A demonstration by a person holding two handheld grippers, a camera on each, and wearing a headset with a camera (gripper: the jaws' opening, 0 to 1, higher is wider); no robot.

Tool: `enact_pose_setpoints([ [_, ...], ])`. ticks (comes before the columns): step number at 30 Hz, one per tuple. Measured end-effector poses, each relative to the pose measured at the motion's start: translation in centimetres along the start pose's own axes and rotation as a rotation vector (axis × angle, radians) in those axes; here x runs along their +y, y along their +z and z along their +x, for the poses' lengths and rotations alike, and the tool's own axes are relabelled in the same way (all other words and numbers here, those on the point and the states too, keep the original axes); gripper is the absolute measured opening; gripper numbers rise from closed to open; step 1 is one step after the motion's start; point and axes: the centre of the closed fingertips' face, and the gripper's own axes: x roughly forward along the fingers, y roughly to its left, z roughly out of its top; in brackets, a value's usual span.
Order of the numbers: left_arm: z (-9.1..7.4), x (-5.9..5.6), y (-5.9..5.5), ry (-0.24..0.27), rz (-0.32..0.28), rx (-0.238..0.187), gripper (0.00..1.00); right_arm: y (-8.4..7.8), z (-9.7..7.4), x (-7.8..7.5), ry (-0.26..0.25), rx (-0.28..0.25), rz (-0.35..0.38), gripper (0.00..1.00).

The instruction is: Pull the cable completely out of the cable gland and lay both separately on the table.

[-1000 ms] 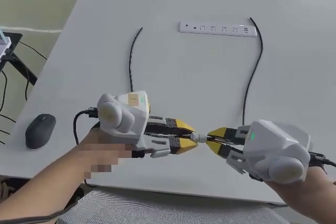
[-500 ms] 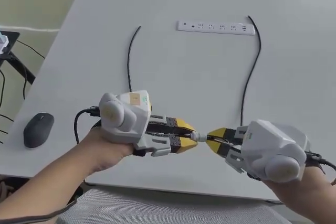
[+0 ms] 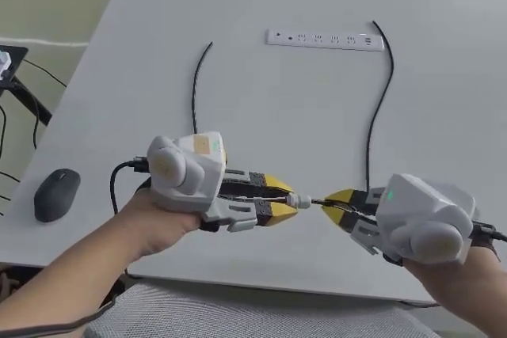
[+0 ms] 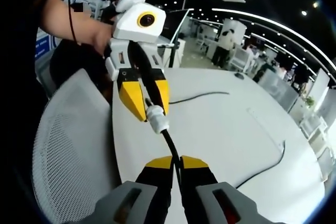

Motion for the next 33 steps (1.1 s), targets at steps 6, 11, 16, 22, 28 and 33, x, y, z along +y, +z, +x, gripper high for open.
enact_pose_setpoints([
  [6,-0.1,0.1,0.2,0.004,-0.002,-0.006,0.15,-1.1,-0.2,-1.2,-0.022,0.01,0.058,0.0],
  [11,-0.1,0.0,0.4,0.006,0.003,-0.008,0.15,-2.2,0.0,-1.7,-0.037,0.016,0.126,0.0],
  [16,-0.1,0.0,0.3,0.006,0.007,-0.005,0.15,-4.1,0.0,-2.3,-0.076,0.052,0.235,0.0],
  [22,-0.1,-0.2,0.3,0.004,0.008,-0.007,0.15,-6.5,-0.1,-2.9,-0.132,0.088,0.38,0.0],
  [28,-0.1,-0.1,0.4,0.017,0.02,-0.011,0.15,-9.1,-0.3,-3.1,-0.195,0.143,0.481,0.0],
  [33,-0.1,0.0,0.3,0.031,0.026,-0.009,0.15,-9.6,-0.6,-2.9,-0.2,0.136,0.513,0.0],
])
